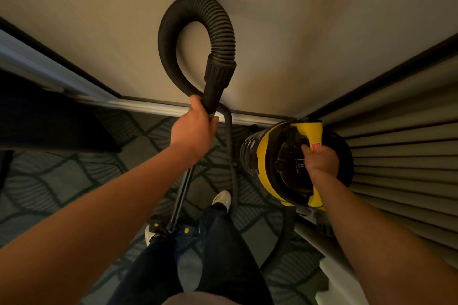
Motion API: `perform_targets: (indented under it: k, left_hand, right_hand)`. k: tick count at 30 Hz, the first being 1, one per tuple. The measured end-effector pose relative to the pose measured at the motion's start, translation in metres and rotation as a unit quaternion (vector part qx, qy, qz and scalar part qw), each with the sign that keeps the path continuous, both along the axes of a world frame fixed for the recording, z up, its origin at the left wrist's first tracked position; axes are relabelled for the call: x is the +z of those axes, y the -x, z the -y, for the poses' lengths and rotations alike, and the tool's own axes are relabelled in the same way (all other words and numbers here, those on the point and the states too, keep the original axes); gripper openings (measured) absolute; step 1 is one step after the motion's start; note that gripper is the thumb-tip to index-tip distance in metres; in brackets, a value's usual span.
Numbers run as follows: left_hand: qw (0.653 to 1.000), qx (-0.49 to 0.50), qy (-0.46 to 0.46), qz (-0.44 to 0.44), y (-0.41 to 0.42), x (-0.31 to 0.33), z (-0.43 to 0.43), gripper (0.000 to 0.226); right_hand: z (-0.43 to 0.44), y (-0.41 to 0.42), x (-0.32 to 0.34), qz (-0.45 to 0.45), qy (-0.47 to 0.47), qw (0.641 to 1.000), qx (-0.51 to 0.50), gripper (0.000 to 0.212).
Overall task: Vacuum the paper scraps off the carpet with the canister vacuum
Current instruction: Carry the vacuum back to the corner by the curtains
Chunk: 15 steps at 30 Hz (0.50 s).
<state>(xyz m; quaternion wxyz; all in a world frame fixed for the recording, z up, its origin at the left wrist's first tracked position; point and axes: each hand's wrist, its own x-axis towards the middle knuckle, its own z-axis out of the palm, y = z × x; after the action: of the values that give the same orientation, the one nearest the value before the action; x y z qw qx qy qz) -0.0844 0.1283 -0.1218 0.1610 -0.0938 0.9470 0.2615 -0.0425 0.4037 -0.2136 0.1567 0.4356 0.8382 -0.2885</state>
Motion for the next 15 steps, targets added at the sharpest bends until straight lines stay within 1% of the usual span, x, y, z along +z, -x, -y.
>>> perform_targets:
  k: [3, 6, 11, 15]
  left_hand:
    - [1.0, -0.002, -0.001, -0.002, 0.002, -0.001, -0.002, 0.036]
    - [1.0, -0.002, -0.002, -0.009, 0.005, -0.002, -0.002, 0.037]
    - [1.0, -0.009, -0.017, -0.011, 0.004, -0.004, -0.004, 0.036]
    - [1.0, -0.009, -0.02, -0.011, 0.004, -0.008, -0.006, 0.034]
  right_hand:
    - [-0.006, 0.004, -0.003, 0.01, -0.009, 0.999, 0.032, 0.036]
    - [-0.005, 0.006, -0.008, 0.03, 0.0, 0.998, 0.054, 0.031]
    - [-0.003, -0.004, -0.026, 0.092, 0.049, 0.993, 0.054, 0.037]
    - [-0.005, 0.002, -0.027, 0.094, 0.061, 0.993, 0.048, 0.035]
